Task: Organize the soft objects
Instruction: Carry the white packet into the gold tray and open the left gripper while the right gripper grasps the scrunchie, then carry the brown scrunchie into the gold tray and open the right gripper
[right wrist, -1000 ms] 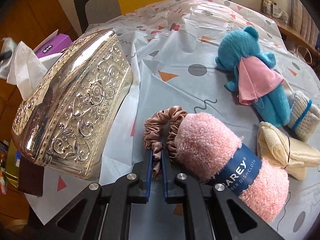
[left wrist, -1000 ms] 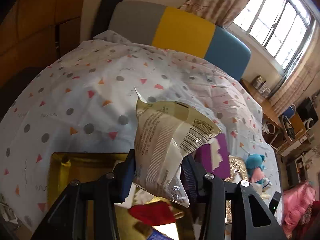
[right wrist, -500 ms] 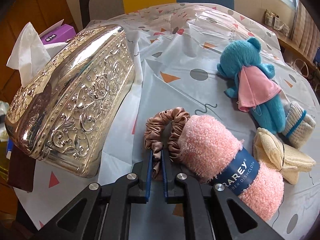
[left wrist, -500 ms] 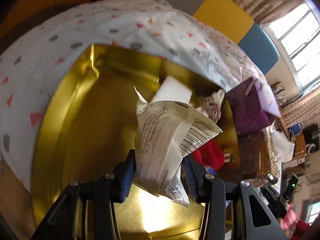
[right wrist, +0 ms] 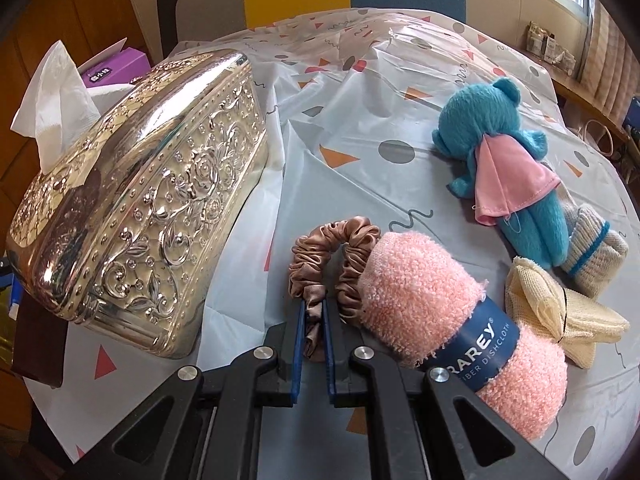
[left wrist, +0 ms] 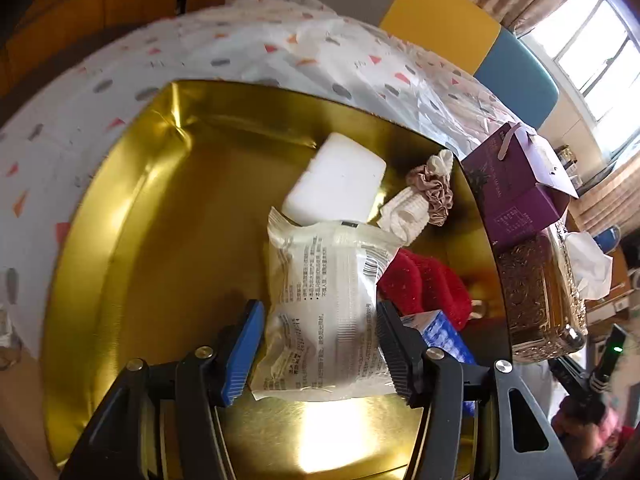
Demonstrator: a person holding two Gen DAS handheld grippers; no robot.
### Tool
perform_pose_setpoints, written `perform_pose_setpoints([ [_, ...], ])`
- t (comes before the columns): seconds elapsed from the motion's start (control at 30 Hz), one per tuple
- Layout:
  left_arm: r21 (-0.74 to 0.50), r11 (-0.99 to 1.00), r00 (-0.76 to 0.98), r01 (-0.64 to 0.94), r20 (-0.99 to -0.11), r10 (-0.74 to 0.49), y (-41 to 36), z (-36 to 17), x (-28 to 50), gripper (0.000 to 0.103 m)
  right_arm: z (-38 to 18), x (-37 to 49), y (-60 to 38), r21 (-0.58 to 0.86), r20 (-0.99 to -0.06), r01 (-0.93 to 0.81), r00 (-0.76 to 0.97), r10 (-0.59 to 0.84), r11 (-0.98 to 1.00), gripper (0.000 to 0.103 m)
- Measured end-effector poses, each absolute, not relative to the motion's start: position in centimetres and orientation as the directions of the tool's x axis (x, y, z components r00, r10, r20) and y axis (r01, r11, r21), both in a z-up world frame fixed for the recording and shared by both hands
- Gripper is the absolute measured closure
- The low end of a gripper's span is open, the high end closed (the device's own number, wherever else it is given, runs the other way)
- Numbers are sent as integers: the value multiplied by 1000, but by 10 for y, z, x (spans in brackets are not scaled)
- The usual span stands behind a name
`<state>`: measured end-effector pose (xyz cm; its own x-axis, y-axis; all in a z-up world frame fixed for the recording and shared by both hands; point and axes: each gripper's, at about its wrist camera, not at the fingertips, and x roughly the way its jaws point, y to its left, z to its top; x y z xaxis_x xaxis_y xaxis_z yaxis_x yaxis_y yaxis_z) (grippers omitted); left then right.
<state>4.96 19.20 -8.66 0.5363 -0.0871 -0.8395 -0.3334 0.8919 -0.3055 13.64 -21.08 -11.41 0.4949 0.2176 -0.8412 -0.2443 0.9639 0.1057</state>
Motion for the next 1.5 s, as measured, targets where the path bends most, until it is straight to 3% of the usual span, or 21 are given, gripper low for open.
perform_pose_setpoints([
  [0.17, -268, 903, 587, -336, -809, -21, 192, -73, 35, 35, -112, 137, -206, 82, -841, -246, 503, 200, 966, 94],
  [0.3, -252, 911, 611, -326, -792, 0, 193, -63, 28, 34, -107, 141, -217, 213, -831, -210, 475, 289, 954, 97],
  [0.67, -229, 932, 631, -280, -775, 0, 183, -50, 21, 33, -67, 150, -261, 524, -689, -90, 539, 483, 847, 97],
  [0.9, -223, 937, 648, -269, -762, 5, 182, -43, 16, 32, -22, 163, -271, 607, -585, -77, 629, 511, 791, 97],
  [1.07, -209, 935, 648, -287, -761, 29, 188, -41, 11, 30, 31, 179, -240, 588, -521, -178, 663, 538, 789, 97],
  [1.27, -195, 924, 649, -328, -758, 70, 202, -42, 1, 30, 82, 171, -146, 522, -461, -425, 589, 664, 739, 97],
  [1.37, -182, 919, 657, -349, -747, 101, 209, -39, -5, 30, 84, 145, -90, 466, -479, -563, 488, 730, 683, 97],
  [1.5, -163, 912, 666, -376, -732, 143, 216, -35, -10, 30, 57, 97, -25, 389, -568, -700, 330, 754, 599, 97],
])
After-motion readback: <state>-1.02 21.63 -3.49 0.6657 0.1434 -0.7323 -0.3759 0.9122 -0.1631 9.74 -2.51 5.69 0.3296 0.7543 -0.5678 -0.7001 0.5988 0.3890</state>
